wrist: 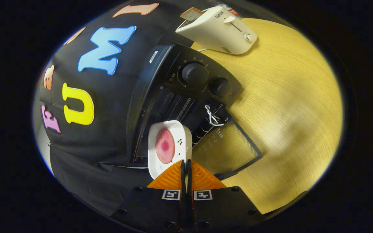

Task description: Open the toaster oven, put the food inside, and close the toaster oven door.

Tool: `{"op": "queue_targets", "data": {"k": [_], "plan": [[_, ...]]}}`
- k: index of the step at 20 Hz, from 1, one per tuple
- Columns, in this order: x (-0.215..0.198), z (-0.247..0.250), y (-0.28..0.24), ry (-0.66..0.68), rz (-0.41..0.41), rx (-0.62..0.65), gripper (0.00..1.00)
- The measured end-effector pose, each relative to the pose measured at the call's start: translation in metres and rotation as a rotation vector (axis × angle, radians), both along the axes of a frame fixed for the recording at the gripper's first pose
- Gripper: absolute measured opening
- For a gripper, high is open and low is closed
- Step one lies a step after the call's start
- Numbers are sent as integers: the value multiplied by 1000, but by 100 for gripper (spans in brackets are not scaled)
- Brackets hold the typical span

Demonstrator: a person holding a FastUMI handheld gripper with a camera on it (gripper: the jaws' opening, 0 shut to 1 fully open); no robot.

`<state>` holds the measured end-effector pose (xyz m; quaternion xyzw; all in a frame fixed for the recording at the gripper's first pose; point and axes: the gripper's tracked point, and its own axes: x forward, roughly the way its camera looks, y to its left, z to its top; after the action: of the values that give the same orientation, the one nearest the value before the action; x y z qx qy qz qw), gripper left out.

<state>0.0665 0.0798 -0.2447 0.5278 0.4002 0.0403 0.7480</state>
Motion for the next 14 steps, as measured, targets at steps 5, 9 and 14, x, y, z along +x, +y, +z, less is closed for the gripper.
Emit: {"op": "queue_targets", "data": {"k": [5,9,14], "plan": [[33,-9,15,-4,-105,48,1],[60,-15,16,-27,-207,15,1],[81,-18,20,-47,-272,25,2]]}}
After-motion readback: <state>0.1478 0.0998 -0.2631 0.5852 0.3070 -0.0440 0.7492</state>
